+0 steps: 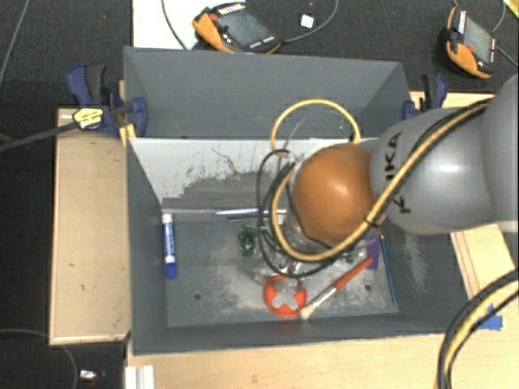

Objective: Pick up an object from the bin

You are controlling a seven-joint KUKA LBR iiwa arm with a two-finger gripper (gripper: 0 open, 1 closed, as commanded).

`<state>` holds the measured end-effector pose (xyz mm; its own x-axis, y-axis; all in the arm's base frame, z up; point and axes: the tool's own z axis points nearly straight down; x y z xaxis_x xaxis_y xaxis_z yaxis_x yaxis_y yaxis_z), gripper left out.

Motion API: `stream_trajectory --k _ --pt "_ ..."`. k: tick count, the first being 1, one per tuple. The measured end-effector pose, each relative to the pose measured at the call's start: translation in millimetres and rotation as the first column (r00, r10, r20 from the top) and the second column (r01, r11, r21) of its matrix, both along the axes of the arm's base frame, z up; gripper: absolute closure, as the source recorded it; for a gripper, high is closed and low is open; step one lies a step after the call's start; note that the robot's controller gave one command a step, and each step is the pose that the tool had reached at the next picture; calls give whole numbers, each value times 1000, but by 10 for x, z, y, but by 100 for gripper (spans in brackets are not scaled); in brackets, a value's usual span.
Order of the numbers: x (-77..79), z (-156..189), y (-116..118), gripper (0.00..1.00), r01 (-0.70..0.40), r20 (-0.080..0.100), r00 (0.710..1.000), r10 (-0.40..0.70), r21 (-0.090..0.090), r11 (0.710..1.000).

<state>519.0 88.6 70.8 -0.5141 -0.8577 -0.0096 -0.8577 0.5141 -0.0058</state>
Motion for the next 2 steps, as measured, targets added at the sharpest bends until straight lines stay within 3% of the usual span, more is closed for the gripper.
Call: stream_trajectory --k 2 --pt "-1 59 3 100 4 2 1000 -4 2 1000"
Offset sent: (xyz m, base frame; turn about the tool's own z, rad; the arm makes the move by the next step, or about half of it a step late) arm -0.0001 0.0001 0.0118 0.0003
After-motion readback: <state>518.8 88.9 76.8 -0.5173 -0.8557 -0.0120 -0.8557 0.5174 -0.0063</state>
